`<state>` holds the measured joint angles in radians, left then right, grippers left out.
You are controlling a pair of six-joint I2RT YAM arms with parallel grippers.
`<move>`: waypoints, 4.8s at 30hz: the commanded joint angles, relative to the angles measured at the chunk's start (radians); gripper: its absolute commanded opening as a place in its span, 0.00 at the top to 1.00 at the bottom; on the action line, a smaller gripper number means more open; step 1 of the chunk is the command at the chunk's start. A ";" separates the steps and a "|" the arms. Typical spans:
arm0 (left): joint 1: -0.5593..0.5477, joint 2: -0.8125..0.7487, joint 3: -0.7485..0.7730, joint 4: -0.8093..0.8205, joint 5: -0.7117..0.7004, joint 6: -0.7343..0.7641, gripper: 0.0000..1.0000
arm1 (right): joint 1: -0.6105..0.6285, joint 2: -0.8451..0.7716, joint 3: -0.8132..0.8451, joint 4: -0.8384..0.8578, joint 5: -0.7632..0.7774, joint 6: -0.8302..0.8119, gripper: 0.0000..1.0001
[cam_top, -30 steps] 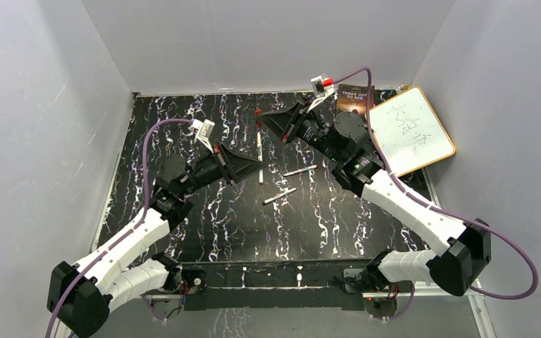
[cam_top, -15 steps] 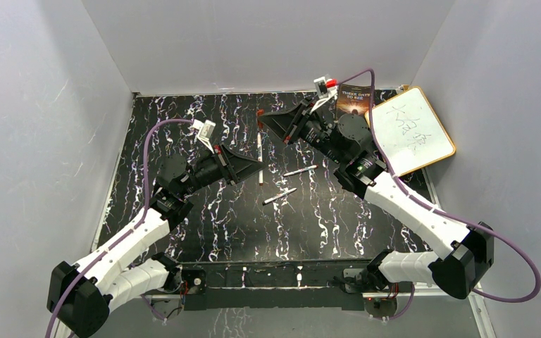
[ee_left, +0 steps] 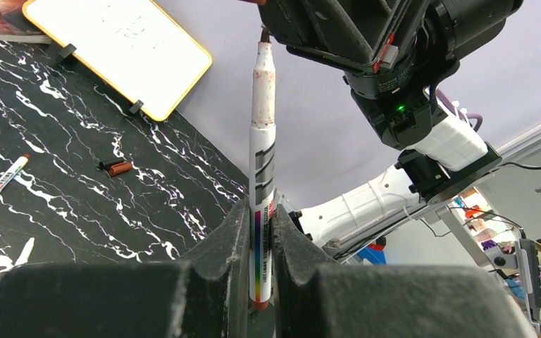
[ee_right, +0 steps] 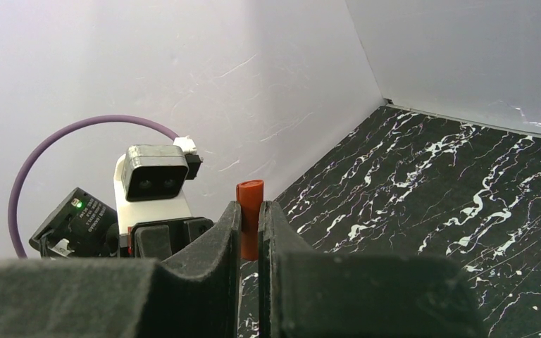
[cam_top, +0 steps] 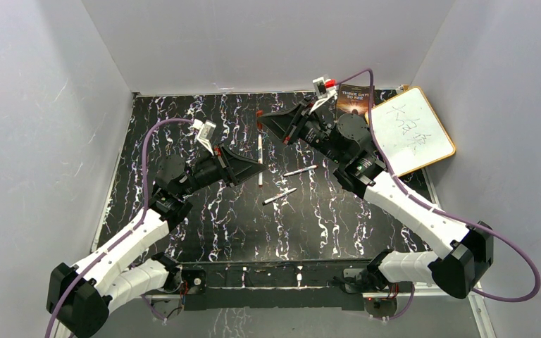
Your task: Insert the pens into the pen caps
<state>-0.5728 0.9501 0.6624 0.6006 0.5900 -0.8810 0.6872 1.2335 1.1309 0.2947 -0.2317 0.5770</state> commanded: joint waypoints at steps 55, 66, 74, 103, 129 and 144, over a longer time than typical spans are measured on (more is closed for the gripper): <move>-0.005 -0.011 0.082 -0.055 0.037 0.338 1.00 | 0.004 -0.087 -0.046 0.101 -0.024 -0.043 1.00; -0.005 -0.022 0.083 -0.059 0.029 0.323 1.00 | 0.005 -0.089 -0.060 0.111 -0.045 -0.029 1.00; -0.004 -0.020 0.086 -0.044 0.028 0.312 1.00 | 0.004 -0.095 -0.066 0.107 -0.051 -0.026 1.00; -0.004 -0.016 0.086 -0.054 0.058 0.314 1.00 | 0.003 -0.086 -0.031 0.150 -0.080 -0.023 1.00; -0.006 -0.016 0.083 -0.051 0.059 0.313 1.00 | 0.003 -0.097 -0.036 0.165 -0.083 -0.021 1.00; -0.006 -0.023 0.103 -0.052 0.047 0.310 1.00 | 0.004 -0.108 -0.072 0.154 -0.078 -0.024 1.00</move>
<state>-0.5728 0.9451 0.7143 0.5156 0.6365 -0.5735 0.6872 1.1629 1.0527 0.3946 -0.3130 0.5556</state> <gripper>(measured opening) 0.088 0.058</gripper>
